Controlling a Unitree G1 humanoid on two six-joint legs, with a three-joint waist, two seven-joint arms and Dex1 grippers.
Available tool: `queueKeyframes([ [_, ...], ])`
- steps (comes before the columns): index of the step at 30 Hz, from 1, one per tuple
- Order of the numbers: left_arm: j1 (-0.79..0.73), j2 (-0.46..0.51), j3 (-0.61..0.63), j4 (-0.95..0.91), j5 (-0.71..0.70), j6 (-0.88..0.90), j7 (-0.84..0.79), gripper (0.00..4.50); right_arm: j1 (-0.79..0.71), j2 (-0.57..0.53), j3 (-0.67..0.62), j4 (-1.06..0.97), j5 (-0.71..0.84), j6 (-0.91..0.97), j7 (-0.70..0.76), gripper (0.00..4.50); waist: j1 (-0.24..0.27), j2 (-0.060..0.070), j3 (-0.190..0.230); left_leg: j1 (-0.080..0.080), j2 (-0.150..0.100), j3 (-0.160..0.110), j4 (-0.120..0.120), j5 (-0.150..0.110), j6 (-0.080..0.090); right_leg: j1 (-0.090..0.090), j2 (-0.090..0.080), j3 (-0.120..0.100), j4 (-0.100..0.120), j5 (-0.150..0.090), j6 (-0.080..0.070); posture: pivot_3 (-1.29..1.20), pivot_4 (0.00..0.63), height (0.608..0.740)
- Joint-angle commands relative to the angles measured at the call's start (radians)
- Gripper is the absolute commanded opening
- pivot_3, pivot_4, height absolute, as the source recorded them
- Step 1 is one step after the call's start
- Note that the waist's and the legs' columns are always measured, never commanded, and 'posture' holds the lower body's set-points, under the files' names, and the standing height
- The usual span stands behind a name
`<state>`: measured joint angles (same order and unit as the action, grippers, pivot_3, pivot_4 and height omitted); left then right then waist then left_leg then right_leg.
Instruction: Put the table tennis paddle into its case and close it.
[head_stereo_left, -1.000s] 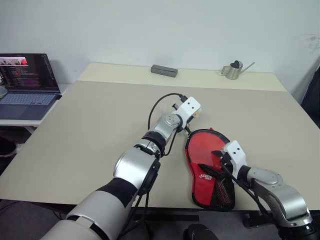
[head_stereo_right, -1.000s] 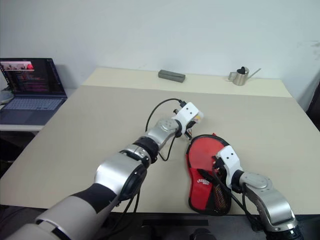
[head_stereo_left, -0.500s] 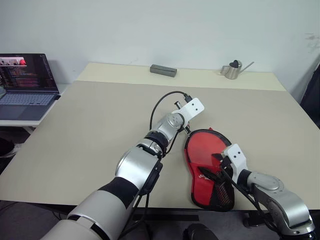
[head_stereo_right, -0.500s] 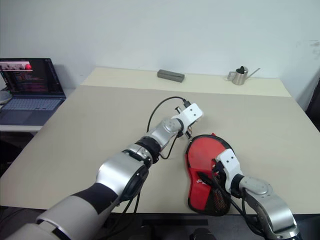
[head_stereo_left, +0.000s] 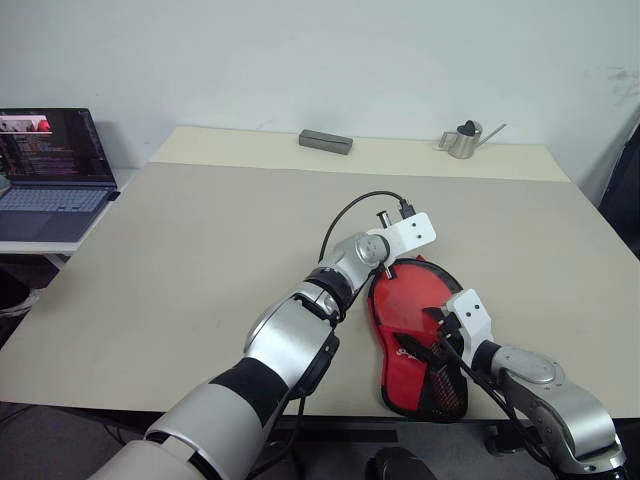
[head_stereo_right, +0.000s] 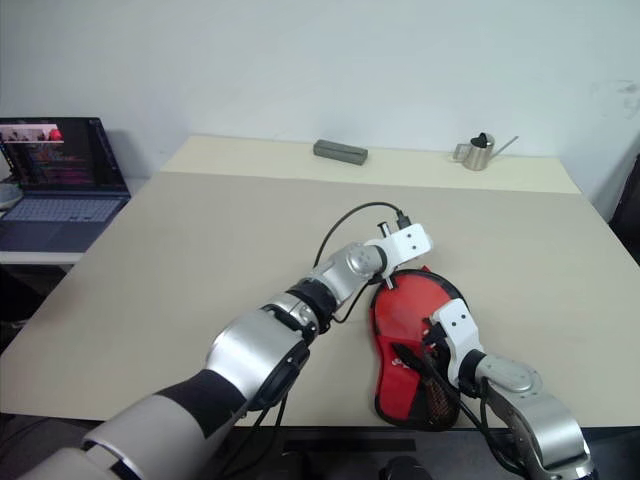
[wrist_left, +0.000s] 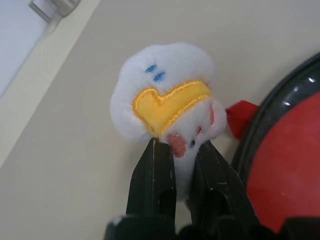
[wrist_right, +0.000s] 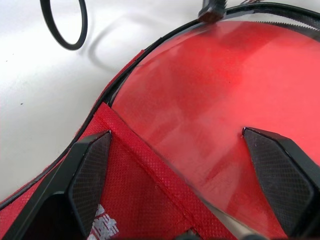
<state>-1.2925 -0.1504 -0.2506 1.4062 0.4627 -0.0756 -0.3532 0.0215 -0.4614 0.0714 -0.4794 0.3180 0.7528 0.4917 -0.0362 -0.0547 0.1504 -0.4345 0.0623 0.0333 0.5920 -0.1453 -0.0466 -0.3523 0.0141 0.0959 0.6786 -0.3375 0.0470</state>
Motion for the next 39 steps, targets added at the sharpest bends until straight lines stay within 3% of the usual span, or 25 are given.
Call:
queueKeyframes([
  [1, 0.005, -0.039, -0.017, -0.023, 0.010, -0.019, -0.026, 0.08, 0.058, 0.007, 0.077, 0.075, 0.002, 0.097, -0.003, 4.50, 0.000, 0.000, 0.000, 0.000, 0.000, 0.000, 0.000, 0.000, 0.000, 0.000, 0.000, 0.000, 0.000, 0.000, 0.000, 0.00, 0.150, 0.740],
  [3, 0.010, -0.039, -0.011, -0.023, 0.003, -0.015, -0.030, 0.08, 0.053, 0.014, 0.078, 0.073, 0.003, 0.099, -0.008, 4.50, 0.000, 0.000, 0.000, 0.000, 0.000, 0.000, 0.000, 0.000, 0.000, 0.000, 0.000, 0.000, 0.000, 0.000, 0.000, 0.00, 0.150, 0.740],
  [12, 0.009, -0.038, -0.008, -0.031, -0.007, -0.063, -0.085, 3.13, 0.014, 0.042, 0.091, 0.101, -0.002, 0.095, -0.016, 4.50, -0.011, 0.000, 0.000, 0.000, 0.000, 0.000, 0.000, 0.000, 0.000, 0.000, 0.000, 0.000, 0.000, 0.000, 0.000, 0.00, 0.150, 0.740],
  [21, -0.045, 0.033, 0.115, -0.104, -0.177, -0.211, -0.314, 3.13, -0.025, 0.059, 0.095, 0.138, 0.009, 0.083, 0.007, 4.50, -0.026, 0.000, 0.000, 0.001, 0.001, 0.000, 0.000, 0.000, 0.000, 0.000, 0.000, 0.001, 0.001, 0.001, 0.000, 0.00, 0.150, 0.740],
  [30, 0.027, 0.300, 0.220, -0.332, -0.342, -0.137, -0.500, 3.13, -0.030, 0.056, 0.080, 0.159, 0.005, 0.054, 0.031, 4.50, -0.048, 0.002, 0.000, 0.001, 0.001, -0.001, -0.001, 0.000, 0.000, 0.000, 0.002, 0.001, 0.002, 0.000, 0.000, 0.00, 0.150, 0.740],
  [39, 0.416, 0.583, 0.224, -1.047, -0.590, 0.310, -0.836, 3.13, -0.066, -0.052, -0.049, 0.064, 0.107, 0.073, 0.135, 4.50, -0.042, 0.006, 0.003, 0.000, 0.004, -0.002, -0.001, 0.000, 0.000, 0.001, -0.001, -0.001, 0.002, 0.002, -0.005, 0.00, 0.150, 0.740],
])
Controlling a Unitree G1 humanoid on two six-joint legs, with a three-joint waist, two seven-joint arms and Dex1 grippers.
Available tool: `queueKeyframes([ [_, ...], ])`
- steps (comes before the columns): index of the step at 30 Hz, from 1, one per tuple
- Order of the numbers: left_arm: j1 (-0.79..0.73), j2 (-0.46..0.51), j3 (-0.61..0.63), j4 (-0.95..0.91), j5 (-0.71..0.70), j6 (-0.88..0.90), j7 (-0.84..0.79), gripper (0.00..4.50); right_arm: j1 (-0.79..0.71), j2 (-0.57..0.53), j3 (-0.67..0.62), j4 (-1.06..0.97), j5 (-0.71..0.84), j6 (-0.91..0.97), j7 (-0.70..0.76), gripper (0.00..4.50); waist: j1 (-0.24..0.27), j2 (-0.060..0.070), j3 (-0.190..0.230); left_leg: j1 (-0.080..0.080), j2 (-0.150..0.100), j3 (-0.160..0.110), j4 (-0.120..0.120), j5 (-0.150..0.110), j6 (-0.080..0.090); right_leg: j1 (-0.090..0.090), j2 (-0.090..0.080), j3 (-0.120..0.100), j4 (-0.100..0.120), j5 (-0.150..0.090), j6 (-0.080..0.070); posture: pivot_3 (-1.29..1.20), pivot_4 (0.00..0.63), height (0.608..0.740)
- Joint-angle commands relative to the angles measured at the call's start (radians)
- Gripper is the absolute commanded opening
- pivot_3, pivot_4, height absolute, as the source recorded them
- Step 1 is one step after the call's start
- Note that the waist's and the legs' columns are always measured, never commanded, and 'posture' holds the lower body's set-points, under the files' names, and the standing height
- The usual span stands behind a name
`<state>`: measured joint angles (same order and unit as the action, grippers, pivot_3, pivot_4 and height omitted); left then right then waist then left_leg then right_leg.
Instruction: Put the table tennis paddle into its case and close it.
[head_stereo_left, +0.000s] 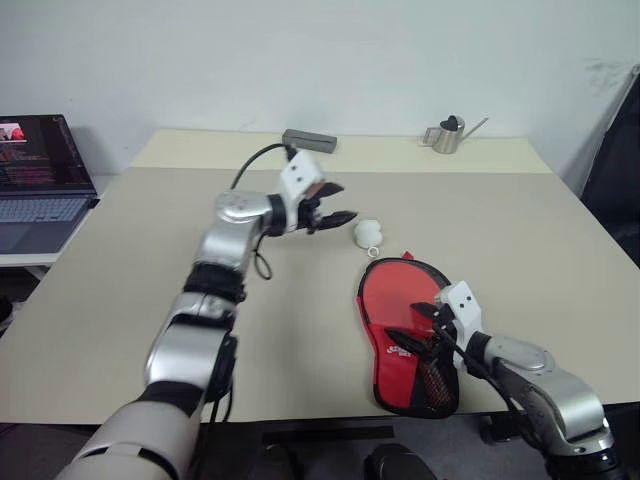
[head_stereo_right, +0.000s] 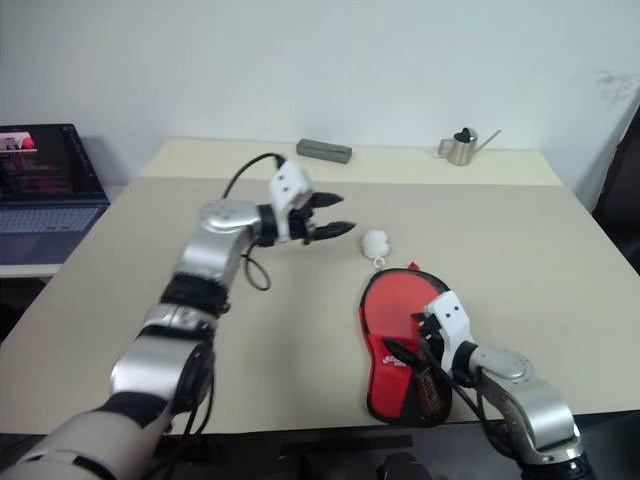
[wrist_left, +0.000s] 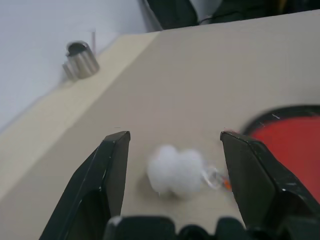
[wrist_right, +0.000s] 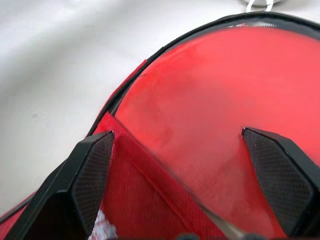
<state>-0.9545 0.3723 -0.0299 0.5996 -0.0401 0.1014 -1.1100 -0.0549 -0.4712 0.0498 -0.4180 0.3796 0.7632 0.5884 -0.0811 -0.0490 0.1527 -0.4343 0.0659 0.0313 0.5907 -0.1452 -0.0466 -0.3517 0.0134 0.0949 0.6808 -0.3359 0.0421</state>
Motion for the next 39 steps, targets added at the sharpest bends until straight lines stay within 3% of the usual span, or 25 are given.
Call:
queueKeyframes([
  [1, 0.132, 0.091, 0.003, -0.318, -0.106, 0.169, -0.092, 3.13, 0.002, -0.064, -0.055, -0.021, 0.072, 0.076, 0.055, 4.50, 0.007, 0.001, 0.001, -0.001, 0.000, 0.000, 0.000, 0.000, 0.000, 0.000, 0.000, -0.001, 0.000, 0.000, 0.000, 0.00, 0.150, 0.740],
  [9, 0.377, 0.160, 0.004, -0.722, -0.268, 0.412, -0.066, 3.13, -0.032, -0.226, -0.249, -0.125, 0.270, 0.156, 0.168, 4.50, 0.039, 0.007, 0.017, -0.003, -0.002, -0.001, 0.001, 0.000, 0.001, 0.000, -0.005, -0.001, 0.000, -0.002, 0.002, 0.00, 0.150, 0.740],
  [15, 0.392, 0.179, -0.011, -0.788, -0.310, 0.470, -0.032, 3.13, -0.047, -0.343, -0.335, -0.130, 0.335, 0.145, 0.242, 4.50, 0.040, 0.008, 0.019, -0.002, -0.002, -0.001, 0.002, 0.000, 0.001, -0.001, -0.003, 0.000, -0.001, -0.004, 0.007, 0.00, 0.150, 0.740],
  [21, 0.398, 0.186, -0.077, -0.817, -0.291, 0.448, -0.019, 3.13, -0.050, -0.426, -0.363, -0.038, 0.267, 0.066, 0.275, 4.50, 0.041, 0.008, 0.020, -0.003, -0.003, -0.002, 0.002, 0.000, 0.001, -0.001, -0.003, 0.001, -0.001, -0.004, 0.007, 0.00, 0.150, 0.740],
  [26, 0.379, 0.171, -0.131, -0.796, -0.259, 0.440, 0.028, 3.13, -0.066, -0.491, -0.385, 0.052, 0.221, -0.006, 0.306, 4.50, 0.042, 0.009, 0.021, -0.003, -0.003, -0.001, 0.002, 0.000, 0.001, -0.001, -0.003, 0.001, -0.001, -0.004, 0.007, 0.00, 0.150, 0.740],
  [32, 0.314, 0.035, -0.215, -0.692, -0.222, 0.439, 0.110, 3.13, -0.088, -0.510, -0.393, 0.082, 0.213, -0.025, 0.308, 4.50, 0.048, 0.009, 0.021, -0.003, -0.004, -0.001, 0.002, 0.000, 0.001, -0.001, -0.002, 0.001, -0.001, -0.004, 0.007, 0.00, 0.150, 0.740],
  [39, 0.225, -0.107, -0.350, -0.416, -0.073, 0.248, 0.161, 3.13, -0.078, -0.503, -0.393, 0.050, 0.228, -0.011, 0.306, 4.50, 0.047, 0.009, 0.021, -0.003, -0.005, -0.001, 0.002, 0.000, 0.001, -0.001, -0.001, 0.001, -0.001, -0.004, 0.007, 0.00, 0.150, 0.740],
])
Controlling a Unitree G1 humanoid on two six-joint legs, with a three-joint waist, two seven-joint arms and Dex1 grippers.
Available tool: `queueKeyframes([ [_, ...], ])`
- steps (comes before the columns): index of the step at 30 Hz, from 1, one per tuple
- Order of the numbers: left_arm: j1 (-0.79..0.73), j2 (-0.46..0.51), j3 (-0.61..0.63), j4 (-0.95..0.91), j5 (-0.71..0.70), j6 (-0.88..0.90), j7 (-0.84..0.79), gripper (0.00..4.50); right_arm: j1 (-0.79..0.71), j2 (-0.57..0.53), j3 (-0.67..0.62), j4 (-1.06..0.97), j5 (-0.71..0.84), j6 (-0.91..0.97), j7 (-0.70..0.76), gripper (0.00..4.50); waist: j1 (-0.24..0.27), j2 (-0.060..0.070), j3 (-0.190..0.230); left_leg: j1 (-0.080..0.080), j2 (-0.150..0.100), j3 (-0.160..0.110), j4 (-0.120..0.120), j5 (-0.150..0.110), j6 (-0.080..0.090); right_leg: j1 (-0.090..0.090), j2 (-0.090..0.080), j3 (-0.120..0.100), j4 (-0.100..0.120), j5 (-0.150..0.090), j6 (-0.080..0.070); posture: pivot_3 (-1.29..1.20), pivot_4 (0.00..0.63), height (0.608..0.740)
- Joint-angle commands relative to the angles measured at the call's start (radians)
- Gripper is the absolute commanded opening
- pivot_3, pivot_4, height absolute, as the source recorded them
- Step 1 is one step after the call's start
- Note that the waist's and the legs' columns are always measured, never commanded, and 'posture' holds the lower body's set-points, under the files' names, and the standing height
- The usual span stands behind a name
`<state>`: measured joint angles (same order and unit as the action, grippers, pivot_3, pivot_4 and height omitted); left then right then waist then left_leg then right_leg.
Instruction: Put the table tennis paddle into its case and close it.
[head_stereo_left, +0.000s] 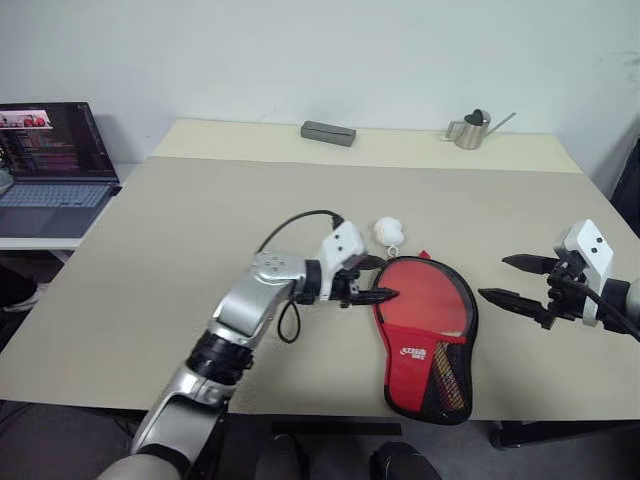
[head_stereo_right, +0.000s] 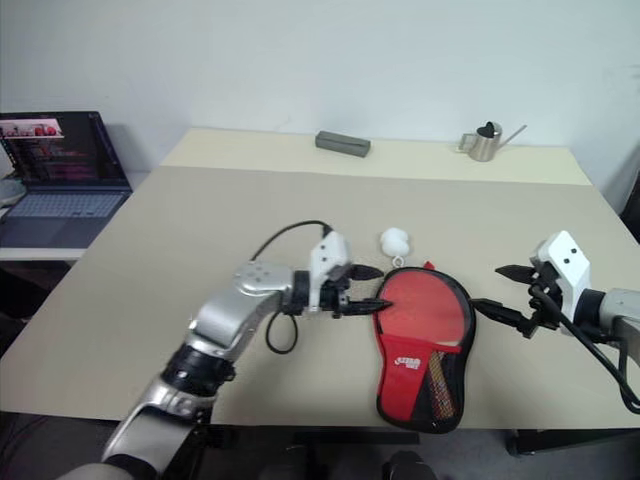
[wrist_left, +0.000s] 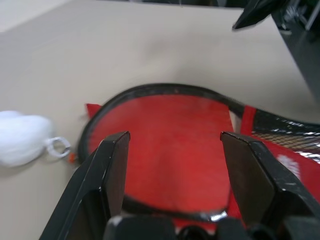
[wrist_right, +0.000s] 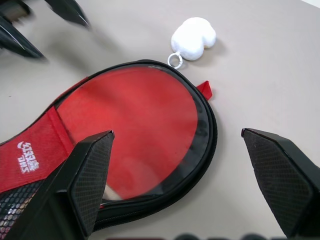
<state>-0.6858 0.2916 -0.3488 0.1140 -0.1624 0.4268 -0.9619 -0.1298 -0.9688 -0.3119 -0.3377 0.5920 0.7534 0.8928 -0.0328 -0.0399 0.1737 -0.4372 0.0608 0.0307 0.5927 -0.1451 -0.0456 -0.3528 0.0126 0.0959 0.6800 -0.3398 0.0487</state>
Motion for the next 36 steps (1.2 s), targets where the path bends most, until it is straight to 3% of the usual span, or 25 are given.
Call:
queueKeyframes([
  [1, -0.055, -0.041, -0.035, 0.096, 0.053, -0.086, 0.011, 3.13, -0.002, -0.007, -0.034, -0.031, 0.015, -0.001, 0.001, 4.50, -0.002, 0.000, 0.000, 0.000, 0.000, 0.000, 0.000, 0.000, 0.000, 0.000, 0.000, 0.000, 0.000, 0.000, 0.000, 0.00, 0.150, 0.740],
  [4, -0.092, -0.090, -0.036, 0.159, 0.055, -0.101, 0.008, 3.76, 0.003, -0.013, -0.052, -0.037, 0.025, 0.009, -0.002, 4.50, -0.001, 0.001, 0.000, 0.000, 0.000, 0.000, 0.000, 0.000, 0.000, 0.000, 0.000, 0.000, 0.000, 0.000, 0.000, 0.00, 0.150, 0.740],
  [6, -0.111, -0.116, -0.038, 0.184, 0.056, -0.103, 0.004, 4.47, 0.008, -0.017, -0.066, -0.044, 0.036, 0.018, -0.002, 4.50, 0.000, 0.001, 0.000, 0.000, 0.000, 0.000, 0.000, 0.000, 0.000, 0.000, 0.000, 0.000, 0.000, 0.000, 0.000, 0.00, 0.150, 0.740],
  [14, -0.144, -0.189, -0.049, 0.204, 0.055, -0.086, -0.023, 4.47, 0.026, -0.046, -0.134, -0.054, 0.075, 0.052, 0.024, 4.50, -0.001, 0.002, 0.001, -0.001, 0.000, 0.001, 0.000, 0.000, 0.000, 0.000, 0.000, 0.000, 0.000, 0.000, 0.000, 0.00, 0.150, 0.740],
  [18, -0.147, -0.208, -0.093, 0.267, 0.119, -0.155, -0.005, 4.47, 0.027, -0.046, -0.145, -0.057, 0.078, 0.056, 0.020, 4.50, -0.001, 0.002, 0.001, 0.000, 0.000, 0.001, 0.000, 0.000, 0.000, 0.000, 0.001, 0.000, 0.000, 0.000, 0.000, 0.00, 0.150, 0.740],
  [28, -0.175, -0.328, -0.131, 0.662, 0.232, -0.362, 0.065, 4.47, 0.023, -0.014, -0.136, -0.111, 0.121, 0.086, -0.035, 4.50, 0.001, 0.002, 0.000, 0.000, -0.001, 0.000, 0.001, 0.000, 0.000, 0.001, 0.000, -0.001, 0.000, 0.000, 0.001, 0.00, 0.150, 0.740],
  [36, -0.168, -0.364, -0.093, 0.834, 0.248, -0.409, 0.085, 4.47, -0.020, -0.024, -0.139, -0.114, 0.155, 0.116, -0.062, 4.50, 0.000, 0.004, -0.003, 0.003, -0.002, 0.000, 0.002, 0.000, 0.000, 0.004, 0.000, 0.000, 0.000, 0.001, 0.002, 0.00, 0.150, 0.740],
])
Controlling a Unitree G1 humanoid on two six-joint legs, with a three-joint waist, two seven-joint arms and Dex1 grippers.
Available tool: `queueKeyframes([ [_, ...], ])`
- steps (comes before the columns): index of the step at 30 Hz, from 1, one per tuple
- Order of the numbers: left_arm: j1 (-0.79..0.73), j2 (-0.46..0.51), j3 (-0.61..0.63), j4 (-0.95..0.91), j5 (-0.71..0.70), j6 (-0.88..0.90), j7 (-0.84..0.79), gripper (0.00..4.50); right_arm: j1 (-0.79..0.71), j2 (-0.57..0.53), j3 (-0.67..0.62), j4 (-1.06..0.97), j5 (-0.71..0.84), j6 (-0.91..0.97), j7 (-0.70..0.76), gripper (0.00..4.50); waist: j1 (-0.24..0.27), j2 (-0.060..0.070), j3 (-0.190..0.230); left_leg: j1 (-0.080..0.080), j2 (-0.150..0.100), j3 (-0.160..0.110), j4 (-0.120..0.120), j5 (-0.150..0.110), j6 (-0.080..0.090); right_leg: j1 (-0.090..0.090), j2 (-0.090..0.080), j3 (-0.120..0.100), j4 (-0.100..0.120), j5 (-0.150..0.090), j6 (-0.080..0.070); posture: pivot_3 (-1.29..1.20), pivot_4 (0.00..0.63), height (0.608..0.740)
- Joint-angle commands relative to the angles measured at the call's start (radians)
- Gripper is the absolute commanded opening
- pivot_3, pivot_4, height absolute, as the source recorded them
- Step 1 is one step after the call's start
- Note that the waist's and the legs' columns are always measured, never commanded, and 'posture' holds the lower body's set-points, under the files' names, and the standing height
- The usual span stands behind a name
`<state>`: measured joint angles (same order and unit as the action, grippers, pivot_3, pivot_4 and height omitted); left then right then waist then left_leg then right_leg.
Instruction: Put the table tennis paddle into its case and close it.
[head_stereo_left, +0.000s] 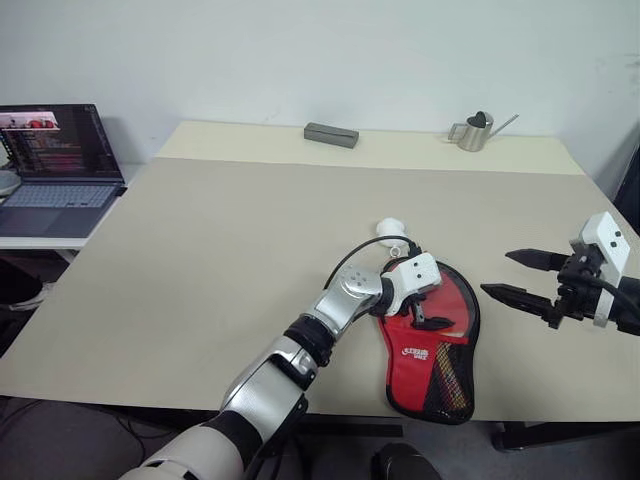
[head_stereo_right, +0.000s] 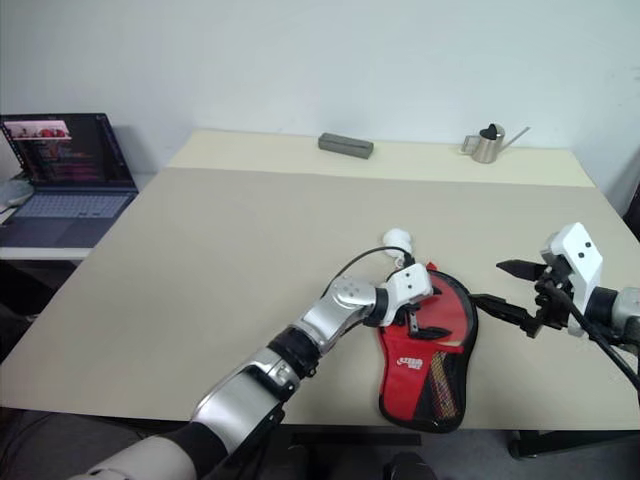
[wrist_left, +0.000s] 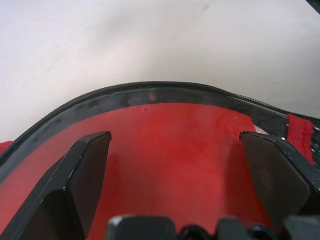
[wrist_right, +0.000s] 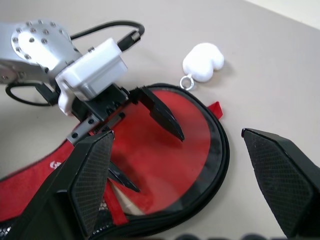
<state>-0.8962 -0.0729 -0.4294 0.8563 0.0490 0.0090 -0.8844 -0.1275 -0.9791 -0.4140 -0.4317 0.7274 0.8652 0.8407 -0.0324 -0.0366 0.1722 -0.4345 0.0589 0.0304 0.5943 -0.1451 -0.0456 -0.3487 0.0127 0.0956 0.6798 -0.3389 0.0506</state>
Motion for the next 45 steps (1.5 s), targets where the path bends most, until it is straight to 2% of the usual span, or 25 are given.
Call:
queueKeyframes([
  [1, 0.045, 0.002, -0.009, 0.097, 0.040, 0.006, 0.006, 4.47, -0.025, -0.014, -0.038, -0.022, 0.023, 0.007, -0.011, 4.50, 0.000, 0.000, -0.002, 0.000, 0.000, 0.000, 0.000, 0.000, 0.000, 0.000, 0.000, 0.000, 0.000, 0.000, 0.000, 0.00, 0.150, 0.740],
  [8, 0.127, 0.047, 0.001, 0.183, 0.072, -0.008, 0.028, 4.47, -0.120, -0.023, -0.027, 0.017, 0.056, 0.049, -0.028, 4.50, -0.006, 0.000, -0.022, 0.003, 0.001, 0.000, 0.000, 0.000, 0.000, 0.003, 0.000, 0.001, 0.000, 0.000, 0.000, 0.00, 0.150, 0.740],
  [12, 0.152, 0.058, -0.011, 0.206, 0.089, -0.022, 0.028, 4.47, -0.190, -0.015, 0.003, 0.045, 0.075, 0.081, -0.048, 4.50, -0.022, -0.001, -0.030, 0.011, 0.003, 0.000, -0.001, 0.000, 0.000, 0.008, 0.001, 0.000, 0.000, -0.001, -0.003, 0.00, 0.150, 0.740],
  [15, 0.164, 0.066, -0.012, 0.227, 0.096, -0.027, 0.034, 4.47, -0.281, 0.005, 0.047, 0.095, 0.063, 0.092, -0.079, 4.50, -0.030, -0.001, -0.034, 0.020, 0.003, -0.001, -0.002, -0.001, 0.000, 0.012, 0.001, 0.001, -0.001, -0.006, -0.010, 0.00, 0.150, 0.740],
  [22, 0.188, 0.082, 0.038, 0.262, 0.064, -0.053, 0.052, 4.47, -0.448, 0.066, 0.129, 0.189, 0.038, 0.102, -0.140, 4.50, -0.034, -0.001, -0.041, 0.020, 0.004, -0.001, -0.002, -0.001, 0.000, 0.012, 0.001, 0.002, -0.001, -0.006, -0.011, 0.00, 0.150, 0.740],
  [31, 0.228, 0.086, 0.085, 0.276, 0.052, -0.009, 0.013, 4.47, -0.537, 0.168, 0.166, 0.237, 0.040, 0.154, -0.219, 4.50, -0.051, 0.002, -0.053, 0.021, 0.005, -0.002, -0.003, -0.002, 0.000, 0.012, 0.001, 0.003, -0.001, -0.007, -0.012, 0.00, 0.150, 0.740],
  [39, 0.218, 0.083, 0.072, 0.268, 0.070, -0.007, -0.001, 4.47, -0.787, 0.318, 0.329, 0.497, -0.078, 0.199, -0.295, 4.50, -0.057, 0.005, -0.056, 0.025, 0.005, -0.002, -0.005, -0.003, 0.001, 0.013, 0.000, 0.005, -0.001, -0.007, -0.013, 0.00, 0.150, 0.740],
  [45, 0.203, 0.073, 0.068, 0.262, 0.075, -0.002, -0.008, 4.47, -0.969, 0.444, 0.472, 0.850, -0.274, 0.093, -0.304, 4.50, -0.055, 0.005, -0.057, 0.025, 0.005, -0.001, -0.006, -0.005, 0.002, 0.012, 0.000, 0.005, -0.001, -0.009, -0.015, 0.00, 0.150, 0.740],
])
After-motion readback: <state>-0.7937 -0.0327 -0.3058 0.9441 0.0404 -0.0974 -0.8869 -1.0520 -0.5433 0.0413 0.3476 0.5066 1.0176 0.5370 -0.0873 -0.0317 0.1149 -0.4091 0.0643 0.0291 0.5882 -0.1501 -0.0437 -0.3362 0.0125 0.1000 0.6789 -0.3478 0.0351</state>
